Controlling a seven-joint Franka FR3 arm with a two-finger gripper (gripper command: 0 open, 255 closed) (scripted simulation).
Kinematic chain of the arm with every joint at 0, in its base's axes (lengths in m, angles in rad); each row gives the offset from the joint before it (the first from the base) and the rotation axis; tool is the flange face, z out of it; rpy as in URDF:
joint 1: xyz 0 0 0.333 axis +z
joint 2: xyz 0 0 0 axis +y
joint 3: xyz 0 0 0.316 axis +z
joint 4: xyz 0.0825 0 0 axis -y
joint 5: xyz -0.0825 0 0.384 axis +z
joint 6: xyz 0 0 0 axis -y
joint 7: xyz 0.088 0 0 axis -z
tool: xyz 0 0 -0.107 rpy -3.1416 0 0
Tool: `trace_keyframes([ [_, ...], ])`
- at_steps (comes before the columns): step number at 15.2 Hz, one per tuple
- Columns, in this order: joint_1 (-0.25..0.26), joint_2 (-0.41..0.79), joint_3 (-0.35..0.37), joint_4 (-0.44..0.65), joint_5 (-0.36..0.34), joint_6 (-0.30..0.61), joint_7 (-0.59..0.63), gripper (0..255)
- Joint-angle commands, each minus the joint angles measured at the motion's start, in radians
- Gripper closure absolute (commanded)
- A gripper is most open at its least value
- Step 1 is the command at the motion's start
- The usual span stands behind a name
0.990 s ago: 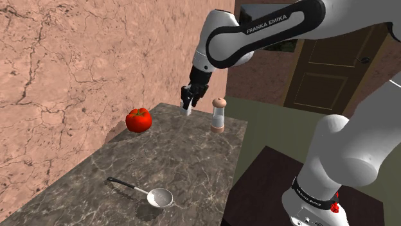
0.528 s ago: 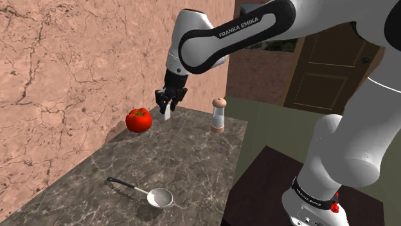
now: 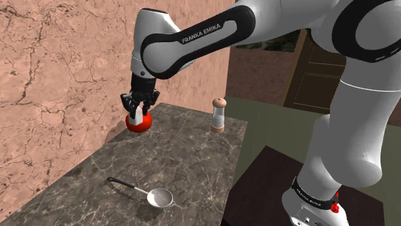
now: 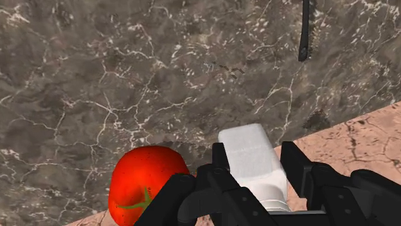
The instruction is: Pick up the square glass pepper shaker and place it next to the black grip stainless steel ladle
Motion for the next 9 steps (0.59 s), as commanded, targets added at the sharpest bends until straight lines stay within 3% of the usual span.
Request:
trace_keyframes([
  [1,0.017,0.069,0.01,0.089,-0.024,-0.019,0.038,255],
  [6,0.075,0.261,0.022,0.358,-0.083,-0.094,0.127,255],
  [9,0.075,0.267,0.02,0.326,-0.084,-0.057,0.126,255],
])
